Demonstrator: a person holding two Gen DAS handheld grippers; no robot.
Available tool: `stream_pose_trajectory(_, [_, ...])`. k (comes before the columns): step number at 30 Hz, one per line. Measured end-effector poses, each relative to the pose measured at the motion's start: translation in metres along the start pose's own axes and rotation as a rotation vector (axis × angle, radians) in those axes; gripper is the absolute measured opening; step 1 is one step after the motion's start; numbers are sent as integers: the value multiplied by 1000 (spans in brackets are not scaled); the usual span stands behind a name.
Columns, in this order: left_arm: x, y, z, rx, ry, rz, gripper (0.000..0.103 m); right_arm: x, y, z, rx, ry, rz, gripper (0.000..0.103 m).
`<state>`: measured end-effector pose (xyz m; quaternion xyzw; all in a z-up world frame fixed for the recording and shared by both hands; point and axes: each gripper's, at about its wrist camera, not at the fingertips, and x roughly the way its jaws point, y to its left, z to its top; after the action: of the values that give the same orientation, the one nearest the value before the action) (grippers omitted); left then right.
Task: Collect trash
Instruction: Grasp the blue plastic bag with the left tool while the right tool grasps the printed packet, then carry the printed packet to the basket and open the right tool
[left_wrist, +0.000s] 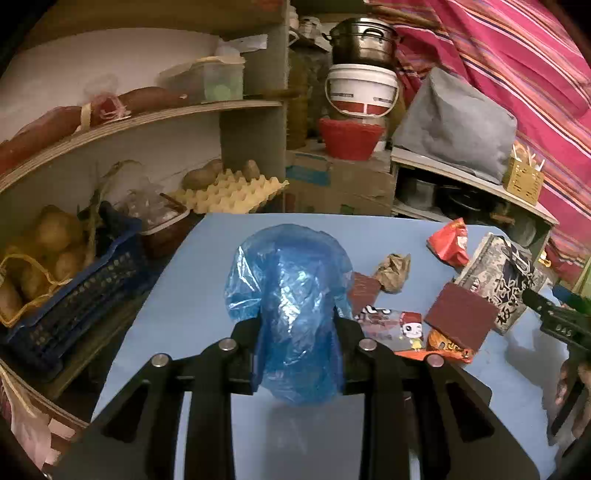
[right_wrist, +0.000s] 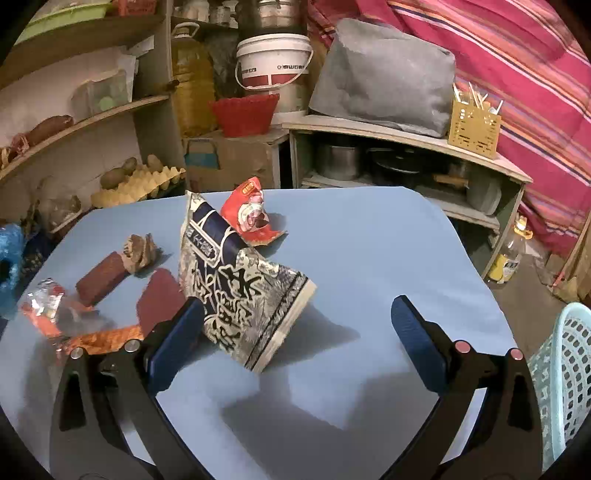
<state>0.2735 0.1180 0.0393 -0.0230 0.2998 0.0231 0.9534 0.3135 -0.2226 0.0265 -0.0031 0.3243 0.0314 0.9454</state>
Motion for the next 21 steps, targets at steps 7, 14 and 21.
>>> stream_pose_trajectory(7, [-6, 1, 3, -3, -25, 9, 28, 8, 10, -1, -27, 33, 126, 29])
stream_pose_trajectory(14, [-11, -9, 3, 8, -34, 2, 28, -28, 3, 6, -45, -37, 133, 14])
stream_pose_trajectory(21, [-30, -29, 7, 9, -80, -40, 28, -74, -46, 5, 1, -94, 61, 14])
